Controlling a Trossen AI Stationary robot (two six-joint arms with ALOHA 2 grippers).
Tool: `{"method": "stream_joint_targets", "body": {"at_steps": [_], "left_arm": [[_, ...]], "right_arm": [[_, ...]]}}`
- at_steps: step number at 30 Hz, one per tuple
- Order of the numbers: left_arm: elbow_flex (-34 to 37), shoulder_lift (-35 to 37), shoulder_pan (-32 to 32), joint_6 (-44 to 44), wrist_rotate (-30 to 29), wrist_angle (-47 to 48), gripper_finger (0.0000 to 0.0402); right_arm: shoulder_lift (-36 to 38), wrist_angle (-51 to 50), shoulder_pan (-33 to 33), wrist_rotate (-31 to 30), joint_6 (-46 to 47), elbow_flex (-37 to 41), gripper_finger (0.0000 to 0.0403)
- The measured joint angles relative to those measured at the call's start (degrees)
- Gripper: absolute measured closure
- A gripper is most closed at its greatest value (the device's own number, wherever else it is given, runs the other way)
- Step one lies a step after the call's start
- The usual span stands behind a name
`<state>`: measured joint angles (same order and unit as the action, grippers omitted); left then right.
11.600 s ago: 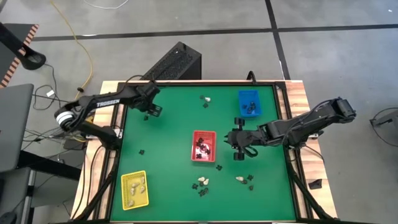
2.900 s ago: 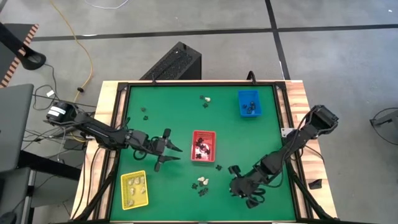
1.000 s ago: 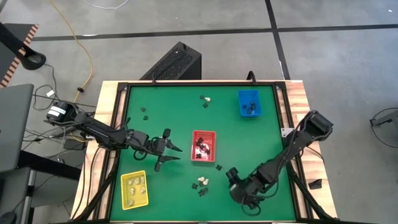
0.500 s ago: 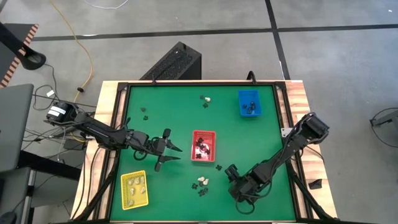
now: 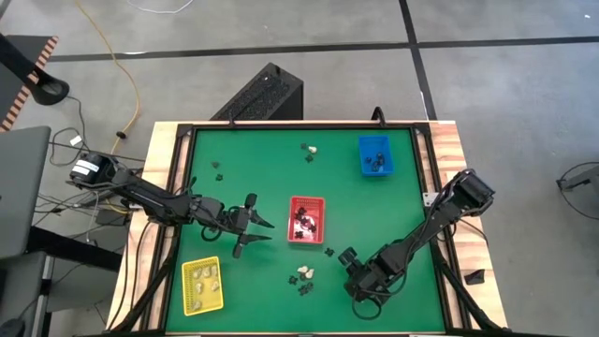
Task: Sort Halloween decoration
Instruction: Put the white skull toy into the yellow bin
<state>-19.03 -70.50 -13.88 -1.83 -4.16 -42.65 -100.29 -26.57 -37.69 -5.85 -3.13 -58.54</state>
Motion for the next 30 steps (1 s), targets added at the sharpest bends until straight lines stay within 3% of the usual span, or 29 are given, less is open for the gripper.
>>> {"method": "stream_joint_targets", "body": {"at_steps": [6,16,24,30], "left_arm": [[0.0,0.0,0.0,0.0,0.0,0.0,0.0261],[0.0,0.0,0.0,0.0,0.0,-0.1,0.0261],[0.0,0.0,0.0,0.2,-0.2,1.2,0.0261],[0.0,0.0,0.0,-0.5,-2.8,3.2,0.0261]], "right_arm": [[0.0,0.3,0.3,0.0,0.1,0.0,0.0300],[0.2,5.0,2.0,-1.8,-1.7,-5.6,0.0271],[-1.4,30.4,8.9,-1.3,-14.5,-6.9,0.0286],[-8.6,49.9,14.9,8.0,-24.6,-9.9,0.0282]]}}
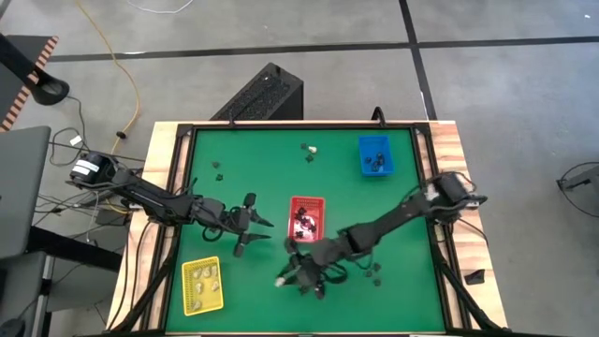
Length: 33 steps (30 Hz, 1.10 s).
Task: Sort Halloween decoration
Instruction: Put the white skull toy into the yellow bin
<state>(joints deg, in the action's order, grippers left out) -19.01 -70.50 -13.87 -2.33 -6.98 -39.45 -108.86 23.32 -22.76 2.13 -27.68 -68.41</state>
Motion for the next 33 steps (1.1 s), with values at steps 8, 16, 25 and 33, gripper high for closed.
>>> {"method": "stream_joint_targets", "body": {"at_steps": [8,16,25,33], "left_arm": [[0.1,1.2,0.5,0.4,-3.8,8.7,0.0261],[0.3,10.7,0.0,7.0,-15.7,24.5,0.0261],[1.2,15.8,-0.3,10.6,-20.5,31.1,0.0261],[1.3,15.8,-0.4,11.0,-20.5,31.0,0.0261]], "right_arm": [[-17.0,3.4,3.8,7.0,-4.9,-20.9,0.0281],[-31.5,3.3,5.1,7.1,0.2,-42.9,0.0281],[-47.1,0.9,5.2,6.6,4.6,-64.7,0.0281],[-49.3,3.5,6.3,3.6,9.7,-65.2,0.0273]]}}
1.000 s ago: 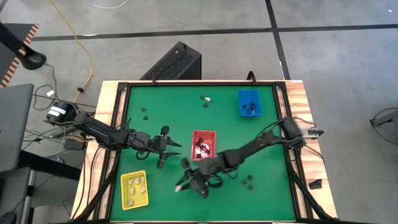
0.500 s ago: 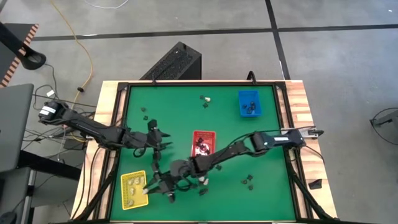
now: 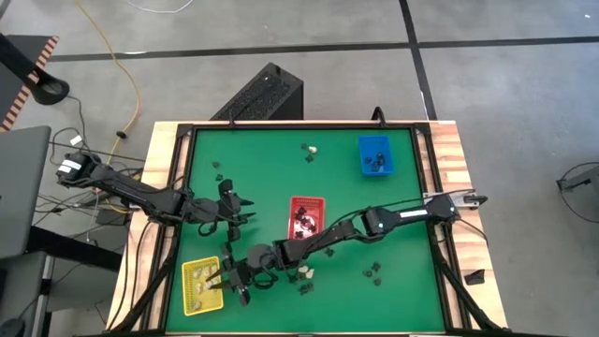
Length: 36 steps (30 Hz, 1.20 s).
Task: Sort Halloween decoration
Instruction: Put the white skull toy into the yellow bin, then put the black spider toy into the red bin
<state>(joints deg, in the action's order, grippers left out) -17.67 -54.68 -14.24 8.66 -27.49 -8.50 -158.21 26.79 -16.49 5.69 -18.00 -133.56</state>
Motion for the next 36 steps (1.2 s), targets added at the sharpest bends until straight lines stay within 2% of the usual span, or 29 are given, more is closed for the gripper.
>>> {"method": "stream_joint_targets", "body": {"at_steps": [3,8,11,15,20,25,30,32,36], "left_arm": [[0.0,0.0,0.0,0.0,0.0,-0.2,0.0261],[0.0,0.0,0.0,0.0,0.1,-0.1,0.0261],[0.0,0.0,0.0,0.0,0.1,0.0,0.0261],[0.0,0.0,0.0,0.3,0.2,0.1,0.0261],[0.0,0.0,0.2,0.9,-0.3,0.2,0.0261],[0.0,0.0,0.2,0.9,-0.2,-0.4,0.0261],[0.0,-0.1,0.2,-0.5,6.4,-7.3,0.0261],[0.0,-0.8,-0.2,-1.5,9.7,-12.2,0.0261],[-1.8,-6.2,-2.2,-5.2,16.2,-22.7,0.0261]], "right_arm": [[0.0,0.0,0.3,0.3,0.0,-0.1,0.0248],[0.0,-0.3,0.2,0.3,2.2,-0.1,0.0182],[0.8,-3.7,0.2,0.3,3.2,0.0,0.0150],[5.5,-21.0,0.0,0.3,3.2,0.0,0.0137],[19.2,-53.7,0.0,2.4,3.9,0.0,0.0142],[31.4,-85.0,0.1,3.8,9.7,-0.4,0.0144],[36.9,-112.6,-0.6,5.6,19.4,0.2,0.0145],[39.5,-117.3,-2.2,3.8,23.4,0.2,0.0145],[47.2,-111.9,-8.0,0.9,26.8,9.4,0.0145]]}}
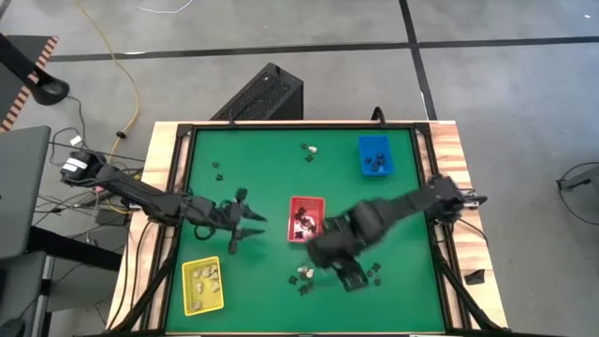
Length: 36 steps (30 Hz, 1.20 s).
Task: Sort Halloween decoration
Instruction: Put the black spider toy into the red bin
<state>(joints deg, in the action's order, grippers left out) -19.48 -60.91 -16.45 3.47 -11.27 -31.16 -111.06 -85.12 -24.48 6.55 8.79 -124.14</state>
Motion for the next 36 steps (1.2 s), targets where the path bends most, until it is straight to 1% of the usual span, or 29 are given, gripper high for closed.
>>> {"method": "stream_joint_targets", "body": {"at_steps": [1,4,6,8,10,12,14,18,22,24,27,31,36], "left_arm": [[-1.4,-2.1,-0.7,-1.3,2.0,-0.8,0.0261],[-8.5,-10.3,-3.0,-4.1,7.2,0.5,0.0261],[-13.7,-16.4,-5.0,-4.5,9.4,4.1,0.0261],[-19.1,-23.3,-6.9,-6.2,11.1,6.8,0.0261],[-23.9,-29.3,-8.4,-9.2,11.1,10.7,0.0261],[-29.1,-34.1,-8.7,-11.7,11.0,12.9,0.0261],[-33.5,-37.8,-8.5,-11.9,11.9,15.0,0.0261],[-40.4,-45.6,-8.4,-10.4,16.9,17.5,0.0261],[-45.1,-50.6,-7.7,-8.5,21.4,19.2,0.0261],[-46.6,-51.7,-7.5,-7.2,22.1,20.1,0.0261],[-47.0,-51.7,-7.5,-6.5,21.9,21.6,0.0261],[-46.7,-51.8,-7.5,-6.7,21.5,22.3,0.0261],[-46.6,-54.3,-6.3,-7.0,22.9,21.3,0.0261]], "right_arm": [[1.9,0.7,-1.7,-3.0,1.4,3.3,0.0145],[9.1,3.1,-6.1,-16.8,9.5,14.6,0.0145],[14.5,6.8,-8.7,-24.6,15.0,23.3,0.0145],[19.3,14.7,-11.0,-29.6,18.7,33.0,0.0145],[23.7,24.3,-12.9,-34.0,19.6,43.2,0.0145],[28.3,34.5,-14.2,-38.2,18.1,52.2,0.0145],[32.9,43.9,-14.5,-41.4,15.1,60.0,0.0145],[39.0,60.8,-13.0,-44.8,7.2,72.6,0.0145],[44.7,76.3,-11.2,-45.7,-1.3,80.5,0.0145],[46.2,77.7,-10.7,-44.7,-3.1,82.9,0.0145],[48.4,77.9,-10.2,-43.8,-2.9,84.4,0.0145],[49.5,78.1,-10.1,-43.8,-4.0,84.9,0.0145],[50.1,79.7,-9.7,-43.8,-6.3,84.9,0.0145]]}}
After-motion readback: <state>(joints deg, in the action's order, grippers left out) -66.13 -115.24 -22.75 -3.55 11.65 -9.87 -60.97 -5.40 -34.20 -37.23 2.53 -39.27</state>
